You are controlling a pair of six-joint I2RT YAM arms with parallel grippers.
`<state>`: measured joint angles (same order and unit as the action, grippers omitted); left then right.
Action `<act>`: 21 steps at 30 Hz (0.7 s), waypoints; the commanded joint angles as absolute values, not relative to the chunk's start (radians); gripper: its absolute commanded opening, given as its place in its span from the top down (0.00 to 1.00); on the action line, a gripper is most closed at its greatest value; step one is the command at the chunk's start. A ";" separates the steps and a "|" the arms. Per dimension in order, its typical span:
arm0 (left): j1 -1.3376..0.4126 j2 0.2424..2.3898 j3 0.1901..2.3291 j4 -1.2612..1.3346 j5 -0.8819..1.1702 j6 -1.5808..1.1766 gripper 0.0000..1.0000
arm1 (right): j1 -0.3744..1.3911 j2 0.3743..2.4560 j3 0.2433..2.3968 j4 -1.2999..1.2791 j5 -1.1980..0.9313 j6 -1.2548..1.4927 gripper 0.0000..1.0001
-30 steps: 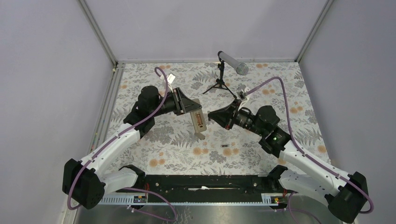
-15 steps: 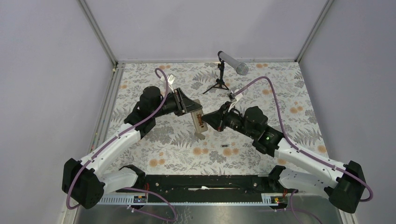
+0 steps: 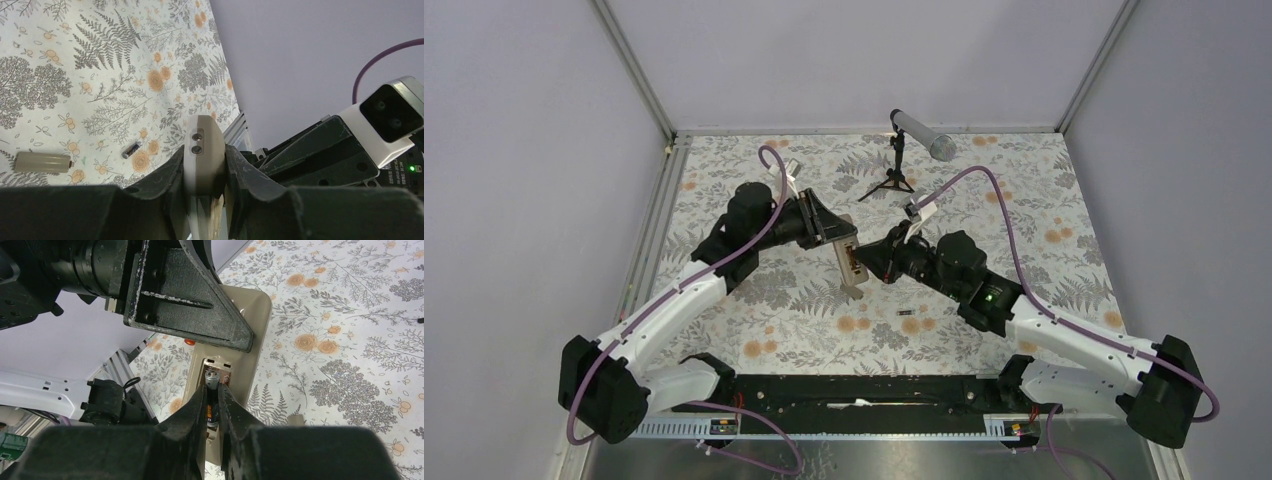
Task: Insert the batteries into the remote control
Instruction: Load the battery into the remote control.
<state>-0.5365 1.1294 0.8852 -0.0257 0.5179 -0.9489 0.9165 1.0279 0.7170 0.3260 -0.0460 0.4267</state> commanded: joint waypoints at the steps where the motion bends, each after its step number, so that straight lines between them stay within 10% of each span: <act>1: -0.546 1.134 0.953 -0.027 0.528 -0.952 1.00 | 0.928 1.040 0.756 0.366 0.021 0.383 0.89; 21: -0.546 1.159 1.008 -0.092 0.521 -0.974 1.00 | 0.929 1.046 0.694 0.384 -0.052 0.313 0.86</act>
